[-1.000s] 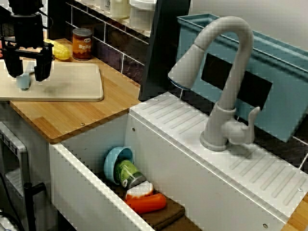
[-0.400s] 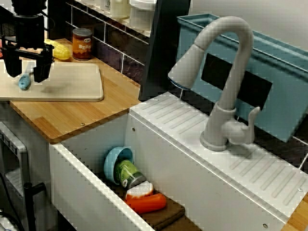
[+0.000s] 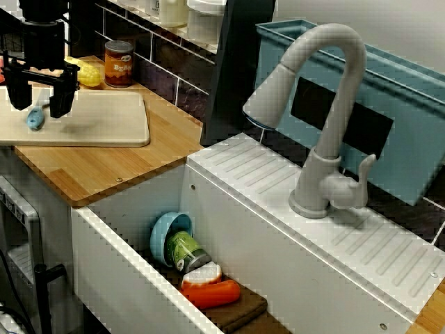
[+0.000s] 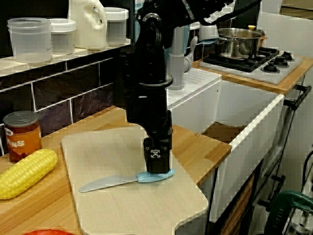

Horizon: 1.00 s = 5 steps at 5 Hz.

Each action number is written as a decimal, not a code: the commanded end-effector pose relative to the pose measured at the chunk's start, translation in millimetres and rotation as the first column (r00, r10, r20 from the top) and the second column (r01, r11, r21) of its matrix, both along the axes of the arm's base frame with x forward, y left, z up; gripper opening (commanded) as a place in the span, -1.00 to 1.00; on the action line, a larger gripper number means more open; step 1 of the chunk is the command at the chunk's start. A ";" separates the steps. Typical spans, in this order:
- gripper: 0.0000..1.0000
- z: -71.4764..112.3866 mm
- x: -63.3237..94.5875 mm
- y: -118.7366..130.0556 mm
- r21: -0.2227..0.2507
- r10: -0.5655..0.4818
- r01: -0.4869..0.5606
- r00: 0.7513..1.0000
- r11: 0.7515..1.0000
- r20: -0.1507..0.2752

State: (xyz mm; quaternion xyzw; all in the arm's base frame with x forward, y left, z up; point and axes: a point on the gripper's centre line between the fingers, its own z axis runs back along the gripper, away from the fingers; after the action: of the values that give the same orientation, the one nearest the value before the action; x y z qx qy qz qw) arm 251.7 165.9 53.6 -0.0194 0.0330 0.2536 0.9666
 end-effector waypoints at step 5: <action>1.00 7.0 7.6 13.6 0.080 0.234 -0.237 0.971 0.968 0.043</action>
State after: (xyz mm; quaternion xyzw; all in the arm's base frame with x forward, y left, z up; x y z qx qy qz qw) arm 255.1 173.5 46.5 0.0082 0.0283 0.3640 0.9309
